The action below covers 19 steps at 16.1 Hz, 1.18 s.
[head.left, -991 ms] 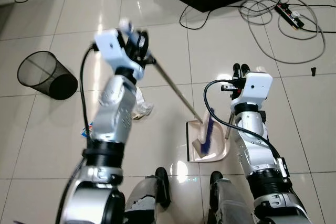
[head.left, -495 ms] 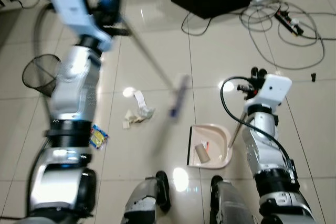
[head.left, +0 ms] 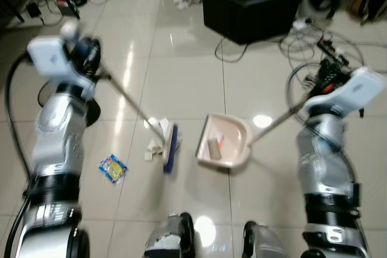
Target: Sweep floor
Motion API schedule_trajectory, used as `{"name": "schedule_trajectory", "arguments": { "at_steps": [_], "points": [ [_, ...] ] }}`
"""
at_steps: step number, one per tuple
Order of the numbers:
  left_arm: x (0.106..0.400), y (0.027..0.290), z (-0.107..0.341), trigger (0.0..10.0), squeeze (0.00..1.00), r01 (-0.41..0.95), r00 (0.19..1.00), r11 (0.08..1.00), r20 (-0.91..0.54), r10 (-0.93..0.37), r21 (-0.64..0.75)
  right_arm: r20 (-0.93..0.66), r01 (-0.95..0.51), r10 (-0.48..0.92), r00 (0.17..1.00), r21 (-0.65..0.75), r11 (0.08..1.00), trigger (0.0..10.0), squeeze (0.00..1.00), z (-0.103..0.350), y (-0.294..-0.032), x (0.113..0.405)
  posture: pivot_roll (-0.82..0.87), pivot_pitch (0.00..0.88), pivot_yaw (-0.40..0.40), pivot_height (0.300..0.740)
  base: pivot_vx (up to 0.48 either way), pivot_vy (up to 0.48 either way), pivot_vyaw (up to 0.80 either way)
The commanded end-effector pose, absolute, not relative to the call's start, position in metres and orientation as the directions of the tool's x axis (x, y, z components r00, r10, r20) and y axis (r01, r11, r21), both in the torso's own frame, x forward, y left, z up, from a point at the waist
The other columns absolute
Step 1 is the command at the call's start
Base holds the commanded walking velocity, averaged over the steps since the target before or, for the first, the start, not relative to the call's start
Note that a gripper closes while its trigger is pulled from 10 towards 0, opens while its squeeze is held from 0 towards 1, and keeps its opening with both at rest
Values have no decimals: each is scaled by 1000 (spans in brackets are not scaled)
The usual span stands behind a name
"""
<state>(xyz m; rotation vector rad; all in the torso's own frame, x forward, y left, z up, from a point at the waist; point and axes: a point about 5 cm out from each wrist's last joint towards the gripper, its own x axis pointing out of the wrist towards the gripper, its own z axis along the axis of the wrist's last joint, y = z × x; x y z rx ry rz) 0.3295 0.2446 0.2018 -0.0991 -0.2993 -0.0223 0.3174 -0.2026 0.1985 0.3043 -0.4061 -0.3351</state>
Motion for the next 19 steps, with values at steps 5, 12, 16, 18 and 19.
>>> {"name": "schedule_trajectory", "arguments": {
  "at_steps": [5, 12, 16, 18, 19],
  "points": [
    [303, 268, 183, 10000, 0, -102, 966, 993, 230, 115, -67, 336, 151, -375, 864, 539, 829, 10000, 0, 239, -202, 316, 25, 82, 91, 740, 0, 0, 0],
    [296, 222, 161, 10000, 0, -11, 985, 997, 173, -4, 82, 417, 5, -199, 887, 423, 906, 10000, 0, 274, -182, 317, 23, 84, 86, 740, 0, 0, 302],
    [293, 219, 161, 10000, 0, -12, 984, 996, 178, -5, 93, 415, -22, -181, 892, 439, 898, 10000, 0, 278, -181, 319, 27, 84, 82, 740, 0, 0, 800],
    [295, 217, 166, 10000, 0, -25, 978, 996, 210, 6, 86, 408, -36, -175, 896, 459, 888, 10000, 0, 280, -178, 320, 28, 82, 81, 740, 0, 0, 800],
    [295, 216, 167, 10000, 0, -22, 977, 996, 212, 4, 85, 408, -37, -173, 897, 460, 887, 10000, 0, 281, -178, 320, 27, 81, 82, 740, 0, 0, 800]
  ]
}}
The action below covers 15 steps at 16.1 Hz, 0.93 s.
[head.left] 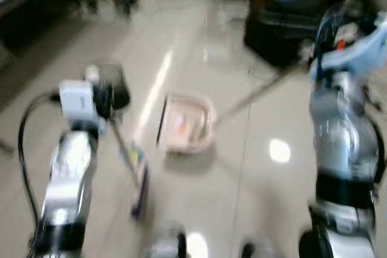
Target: Sweep floor
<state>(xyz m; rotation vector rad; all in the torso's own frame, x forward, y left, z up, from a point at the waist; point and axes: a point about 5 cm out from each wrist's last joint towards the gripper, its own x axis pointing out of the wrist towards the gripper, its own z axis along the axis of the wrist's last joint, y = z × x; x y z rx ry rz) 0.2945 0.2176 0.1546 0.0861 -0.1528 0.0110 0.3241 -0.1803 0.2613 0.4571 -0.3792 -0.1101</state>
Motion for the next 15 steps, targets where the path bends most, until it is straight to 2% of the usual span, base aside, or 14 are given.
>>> {"name": "schedule_trajectory", "arguments": {
  "at_steps": [1, 4, 8, 15],
  "points": [
    [295, 213, 168, 10000, 0, -3, 976, 997, 219, -15, 83, 408, -41, -168, 897, 457, 889, 10000, 0, 282, -176, 321, 26, 79, 84, 740, 0, 0, 800],
    [295, 210, 168, 10000, 0, 10, 974, 996, 223, -29, 87, 405, -46, -161, 900, 457, 888, 10000, 0, 281, -174, 320, 26, 77, 87, 740, 0, 0, 800],
    [296, 212, 169, 10000, 0, -6, 974, 997, 224, -12, 79, 403, -37, -170, 899, 457, 889, 10000, 0, 281, -173, 320, 27, 76, 90, 740, 319, 0, 800],
    [300, 207, 165, 10000, 0, -11, 977, 996, 211, -7, 84, 406, -33, -167, 899, 443, 896, 10000, 0, 283, -177, 321, 24, 77, 90, 740, 360, 0, 0]
  ]
}}
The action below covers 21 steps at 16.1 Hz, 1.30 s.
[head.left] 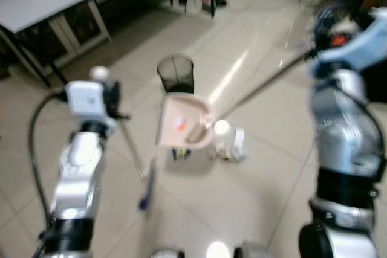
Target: Sweep floor
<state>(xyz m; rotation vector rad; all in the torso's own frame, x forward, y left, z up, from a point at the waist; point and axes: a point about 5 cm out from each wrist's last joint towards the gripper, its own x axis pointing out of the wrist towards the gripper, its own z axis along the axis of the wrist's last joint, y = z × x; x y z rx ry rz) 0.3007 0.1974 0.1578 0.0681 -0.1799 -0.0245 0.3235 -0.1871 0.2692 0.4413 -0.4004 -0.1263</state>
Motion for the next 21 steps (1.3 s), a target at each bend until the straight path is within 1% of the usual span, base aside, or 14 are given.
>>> {"name": "schedule_trajectory", "arguments": {
  "at_steps": [1, 4, 6, 10, 11, 13, 17, 21],
  "points": [
    [300, 206, 165, 10000, 0, -14, 978, 996, 211, -4, 83, 411, -39, -166, 896, 447, 894, 10000, 0, 285, -177, 321, 22, 77, 89, 740, 368, 0, 0],
    [300, 206, 164, 10000, 0, -21, 978, 996, 208, 4, 82, 420, -50, -160, 893, 445, 894, 10000, 0, 289, -176, 322, 20, 78, 87, 740, 368, 0, 0],
    [300, 208, 162, 10000, 0, -35, 978, 996, 207, 17, 85, 414, -42, -142, 899, 405, 913, 10000, 0, 290, -175, 324, 19, 76, 70, 740, 368, 0, 0],
    [294, 212, 161, 10000, 0, -72, 975, 994, 214, 53, 82, 415, -67, -116, 902, 400, 914, 10000, 0, 294, -170, 330, 28, 69, 37, 740, 367, 0, 800],
    [293, 212, 160, 10000, 0, -73, 975, 994, 214, 53, 85, 415, -71, -116, 902, 408, 910, 10000, 0, 294, -169, 331, 31, 68, 37, 740, 371, 0, 800],
    [293, 213, 160, 10000, 0, -76, 976, 993, 213, 55, 95, 416, -74, -136, 899, 450, 890, 10000, 0, 294, -170, 332, 36, 64, 42, 740, 368, 0, 0],
    [294, 214, 162, 10000, 0, -69, 976, 991, 214, 44, 111, 408, -50, -173, 897, 482, 875, 10000, 0, 291, -174, 333, 43, 54, 53, 740, 368, 0, 0],
    [295, 212, 162, 10000, 0, -54, 977, 990, 212, 26, 127, 394, -34, -217, 893, 541, 840, 10000, 0, 286, -179, 332, 52, 54, 65, 740, 368, 0, 0]
  ]
}}
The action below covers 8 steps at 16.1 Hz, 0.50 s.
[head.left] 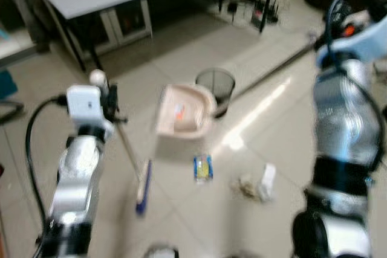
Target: Sweep floor
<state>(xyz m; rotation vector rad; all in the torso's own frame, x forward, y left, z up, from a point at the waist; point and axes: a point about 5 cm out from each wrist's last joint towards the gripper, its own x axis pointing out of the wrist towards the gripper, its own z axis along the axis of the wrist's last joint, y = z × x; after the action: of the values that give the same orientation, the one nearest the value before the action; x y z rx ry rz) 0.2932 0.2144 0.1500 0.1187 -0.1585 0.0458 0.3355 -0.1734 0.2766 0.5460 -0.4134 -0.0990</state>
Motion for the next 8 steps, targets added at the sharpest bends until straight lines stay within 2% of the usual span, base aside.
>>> {"name": "schedule_trajectory", "arguments": {
  "at_steps": [1, 6, 8],
  "points": [
    [295, 213, 162, 10000, 0, -55, 977, 990, 210, 27, 128, 395, -32, -222, 891, 544, 838, 10000, 0, 286, -180, 332, 52, 55, 65, 740, 371, 0, 0],
    [296, 208, 158, 10000, 0, -47, 980, 992, 199, 22, 120, 419, -14, -258, 870, 546, 838, 10000, 0, 291, -189, 329, 36, 71, 70, 740, 371, 0, 0],
    [296, 204, 157, 10000, 0, -40, 981, 993, 195, 17, 114, 425, -3, -255, 868, 519, 855, 10000, 0, 292, -191, 328, 30, 76, 66, 740, 369, 0, -800]
  ]
}}
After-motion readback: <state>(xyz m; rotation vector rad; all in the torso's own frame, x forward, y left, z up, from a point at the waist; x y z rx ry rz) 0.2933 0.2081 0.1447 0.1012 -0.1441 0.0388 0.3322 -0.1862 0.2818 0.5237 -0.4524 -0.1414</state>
